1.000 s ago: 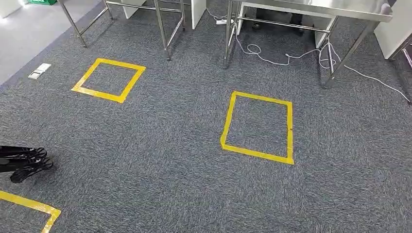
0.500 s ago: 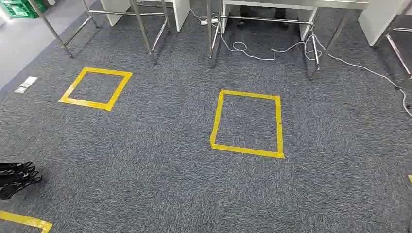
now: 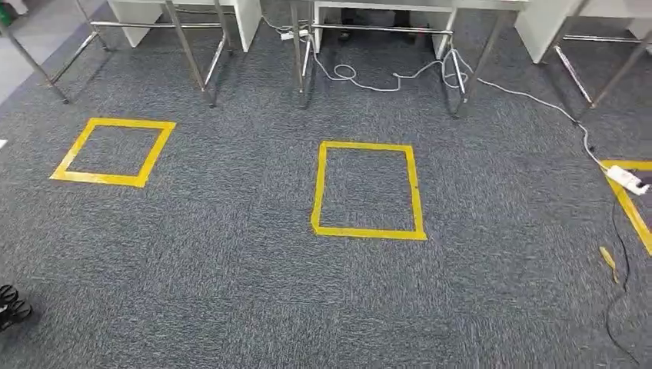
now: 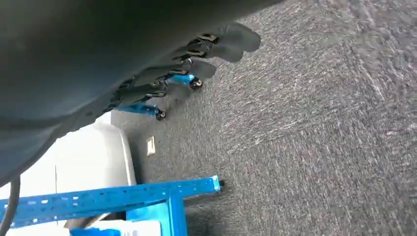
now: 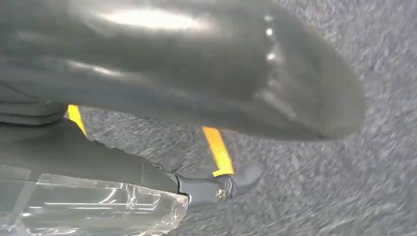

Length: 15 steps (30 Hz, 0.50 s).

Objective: Take the parts from the cabinet and place them on the table.

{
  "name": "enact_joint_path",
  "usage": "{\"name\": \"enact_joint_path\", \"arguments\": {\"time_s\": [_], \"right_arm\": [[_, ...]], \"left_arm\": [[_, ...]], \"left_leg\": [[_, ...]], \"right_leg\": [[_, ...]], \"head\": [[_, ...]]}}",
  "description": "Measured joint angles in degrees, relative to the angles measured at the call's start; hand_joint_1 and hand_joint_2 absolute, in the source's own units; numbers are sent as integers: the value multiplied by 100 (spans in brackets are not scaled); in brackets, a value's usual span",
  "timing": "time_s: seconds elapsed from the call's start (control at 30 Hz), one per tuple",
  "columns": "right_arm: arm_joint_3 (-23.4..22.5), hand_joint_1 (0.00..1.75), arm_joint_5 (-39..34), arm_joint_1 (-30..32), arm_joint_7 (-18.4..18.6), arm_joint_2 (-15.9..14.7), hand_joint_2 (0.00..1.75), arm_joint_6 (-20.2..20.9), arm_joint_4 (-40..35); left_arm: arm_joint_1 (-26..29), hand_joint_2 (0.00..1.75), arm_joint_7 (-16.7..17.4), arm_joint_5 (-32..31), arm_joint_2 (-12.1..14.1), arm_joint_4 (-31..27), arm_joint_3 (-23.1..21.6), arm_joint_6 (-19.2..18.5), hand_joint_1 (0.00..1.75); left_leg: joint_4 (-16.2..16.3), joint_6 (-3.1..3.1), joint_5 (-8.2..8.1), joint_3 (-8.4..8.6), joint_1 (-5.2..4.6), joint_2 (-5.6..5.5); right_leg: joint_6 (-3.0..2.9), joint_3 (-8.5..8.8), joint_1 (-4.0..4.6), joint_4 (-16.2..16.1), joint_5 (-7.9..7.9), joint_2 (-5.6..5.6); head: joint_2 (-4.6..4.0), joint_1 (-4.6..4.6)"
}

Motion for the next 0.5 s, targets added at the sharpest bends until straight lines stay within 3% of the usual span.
{"name": "enact_joint_path", "arguments": {"time_s": [0.07,0.1,0.13,0.17,0.2,0.27,0.3,0.33,0.37,0.43,0.47,0.5], "right_arm": [[-4,0,-9,13,29,-20,0,0,0],[-4,0,-13,9,29,-26,0,0,0],[-7,0,-15,-5,31,-22,0,0,0],[-4,0,-15,-12,42,-7,0,0,-2],[-7,0,-18,-2,42,-7,0,0,-2],[-15,0,-20,20,42,-11,0,0,-2],[-20,0,-22,22,42,-7,0,0,-2],[-22,0,-22,28,42,4,0,0,-2],[-24,0,-24,21,42,2,0,0,-2],[-31,0,-26,24,42,9,0,-2,-2],[-31,0,-22,32,62,9,0,-7,-2],[-33,0,-15,41,81,9,0,-15,-2]], "left_arm": [[0,0,0,-42,-15,0,0,-15,0],[0,0,-7,-46,-20,0,0,-15,0],[1,0,-18,-50,-15,-2,0,-15,0],[2,0,-24,-50,-11,-2,0,-15,0],[-3,0,-33,-50,-11,-2,0,-15,0],[-14,0,-39,-50,-11,-2,-2,-15,0],[-12,0,-39,-50,-9,-2,0,-15,0],[-12,0,-39,-50,-2,-2,0,-15,0],[-6,0,-39,-50,-4,0,0,-15,0],[6,0,-57,-50,-2,0,-2,-15,0],[8,0,-79,-46,-2,0,-2,-22,0],[12,0,-111,-37,-2,0,0,-35,0]], "left_leg": [[31,-66,-25,2,18,90],[70,-113,-55,2,27,137],[145,-181,-100,-8,3,191],[190,-241,-155,-28,-18,230],[214,-273,-162,-15,-22,256],[213,-304,-150,4,2,332],[254,-346,-193,-21,37,323],[370,-391,-312,-51,61,131],[739,-419,-590,-200,90,-38],[1683,-467,-1059,-614,108,-118],[2021,-475,-1159,-772,111,-118],[2076,-467,-1108,-796,113,-118]], "right_leg": [[170,406,-48,-785,346,-67],[235,719,-62,-1345,530,-182],[189,901,-68,-1711,594,-413],[132,919,-23,-1691,641,-396],[26,894,-32,-1663,651,-299],[-34,873,-9,-1661,665,-224],[-92,890,-104,-1681,697,-155],[-98,881,-93,-1681,699,-118],[-174,874,-90,-1681,715,-82],[-204,851,-71,-1680,729,7],[-204,844,-62,-1679,730,57],[-202,845,-57,-1677,731,116]], "head": [[0,2],[0,2],[0,4],[0,2],[0,-20],[0,-11],[0,-9],[0,-20],[0,-35],[0,-31],[0,-28],[0,-31]]}}
